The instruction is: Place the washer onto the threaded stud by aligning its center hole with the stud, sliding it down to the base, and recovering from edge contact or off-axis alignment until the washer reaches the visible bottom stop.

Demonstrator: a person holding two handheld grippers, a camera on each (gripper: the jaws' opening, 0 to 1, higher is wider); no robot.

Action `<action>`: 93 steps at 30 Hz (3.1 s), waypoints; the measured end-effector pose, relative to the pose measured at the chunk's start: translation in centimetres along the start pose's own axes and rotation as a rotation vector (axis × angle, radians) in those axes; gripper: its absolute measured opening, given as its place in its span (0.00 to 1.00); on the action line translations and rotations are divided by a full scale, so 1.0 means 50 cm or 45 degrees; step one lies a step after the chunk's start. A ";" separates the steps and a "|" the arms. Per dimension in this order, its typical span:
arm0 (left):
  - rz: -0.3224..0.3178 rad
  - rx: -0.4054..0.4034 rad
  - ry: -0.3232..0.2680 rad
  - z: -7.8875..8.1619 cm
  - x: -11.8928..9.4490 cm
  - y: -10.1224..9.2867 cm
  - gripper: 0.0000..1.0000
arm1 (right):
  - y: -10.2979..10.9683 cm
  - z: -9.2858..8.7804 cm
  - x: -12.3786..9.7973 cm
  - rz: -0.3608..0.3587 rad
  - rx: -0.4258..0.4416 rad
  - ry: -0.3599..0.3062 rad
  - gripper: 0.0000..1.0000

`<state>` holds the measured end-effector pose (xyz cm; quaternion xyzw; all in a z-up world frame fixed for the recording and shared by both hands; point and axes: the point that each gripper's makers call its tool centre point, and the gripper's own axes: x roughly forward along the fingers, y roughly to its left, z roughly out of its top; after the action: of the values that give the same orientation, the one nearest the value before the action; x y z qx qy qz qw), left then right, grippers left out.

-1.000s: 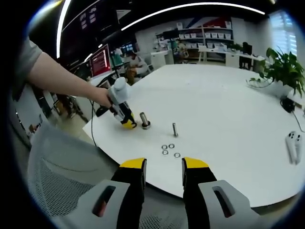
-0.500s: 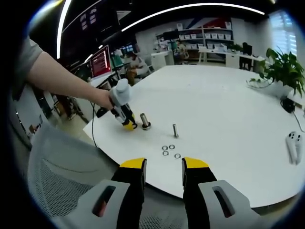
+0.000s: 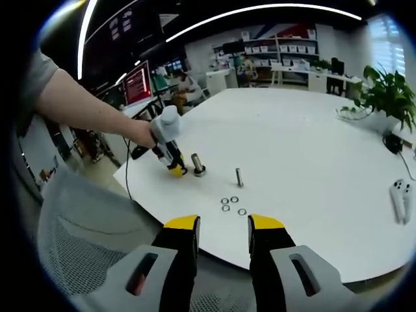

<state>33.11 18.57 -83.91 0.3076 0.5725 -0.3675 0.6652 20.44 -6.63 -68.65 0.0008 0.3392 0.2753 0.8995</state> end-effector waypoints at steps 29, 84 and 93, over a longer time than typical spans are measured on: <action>0.035 0.106 -0.245 0.073 -0.121 -0.009 0.18 | 0.006 -0.002 0.002 0.018 -0.017 0.012 0.32; 0.011 0.372 -0.082 0.138 -0.016 -0.052 0.19 | -0.002 -0.005 0.002 0.000 -0.011 0.022 0.31; 0.000 0.317 -0.131 0.134 -0.024 -0.059 0.21 | -0.001 -0.006 0.003 0.006 -0.014 0.026 0.30</action>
<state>34.12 11.56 -81.63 0.3686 0.4876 -0.4509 0.6504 20.35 -6.65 -68.98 -0.0060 0.3468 0.2790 0.8955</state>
